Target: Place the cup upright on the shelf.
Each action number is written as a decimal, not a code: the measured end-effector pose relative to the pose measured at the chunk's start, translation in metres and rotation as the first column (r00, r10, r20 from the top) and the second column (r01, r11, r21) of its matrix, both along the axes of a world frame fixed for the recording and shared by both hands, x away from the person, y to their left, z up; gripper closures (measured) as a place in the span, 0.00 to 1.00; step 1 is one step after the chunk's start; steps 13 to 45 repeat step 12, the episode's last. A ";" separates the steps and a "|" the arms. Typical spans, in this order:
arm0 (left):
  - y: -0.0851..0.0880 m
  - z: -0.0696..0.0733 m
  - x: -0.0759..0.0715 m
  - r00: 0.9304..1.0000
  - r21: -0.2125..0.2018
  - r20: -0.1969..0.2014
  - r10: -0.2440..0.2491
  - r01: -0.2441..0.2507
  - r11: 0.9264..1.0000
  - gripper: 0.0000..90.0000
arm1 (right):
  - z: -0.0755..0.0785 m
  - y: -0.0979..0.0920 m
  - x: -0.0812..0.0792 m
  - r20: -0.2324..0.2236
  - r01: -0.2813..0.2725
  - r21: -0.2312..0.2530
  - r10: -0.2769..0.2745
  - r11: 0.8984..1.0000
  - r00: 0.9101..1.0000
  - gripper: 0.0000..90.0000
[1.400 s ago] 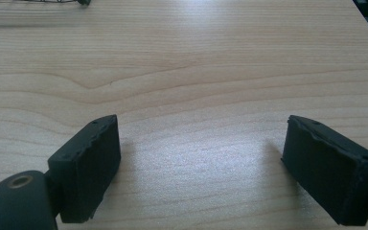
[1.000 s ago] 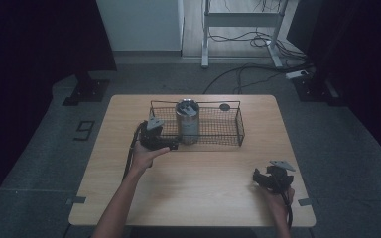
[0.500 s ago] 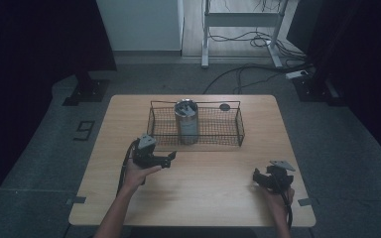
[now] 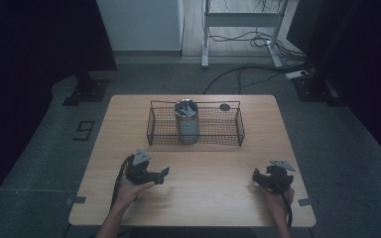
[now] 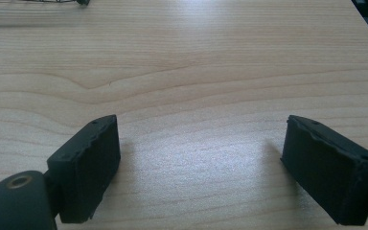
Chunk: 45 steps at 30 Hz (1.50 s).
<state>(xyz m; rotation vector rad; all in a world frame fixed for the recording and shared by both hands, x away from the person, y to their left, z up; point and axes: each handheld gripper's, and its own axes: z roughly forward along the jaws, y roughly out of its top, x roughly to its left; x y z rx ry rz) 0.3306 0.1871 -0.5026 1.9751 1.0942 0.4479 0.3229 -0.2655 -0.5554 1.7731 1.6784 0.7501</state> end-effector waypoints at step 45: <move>0.002 -0.002 0.000 1.000 -0.012 -0.007 0.018 -0.018 1.000 0.04 | 0.000 0.000 0.000 0.000 0.000 0.000 0.000 1.000 1.000 0.14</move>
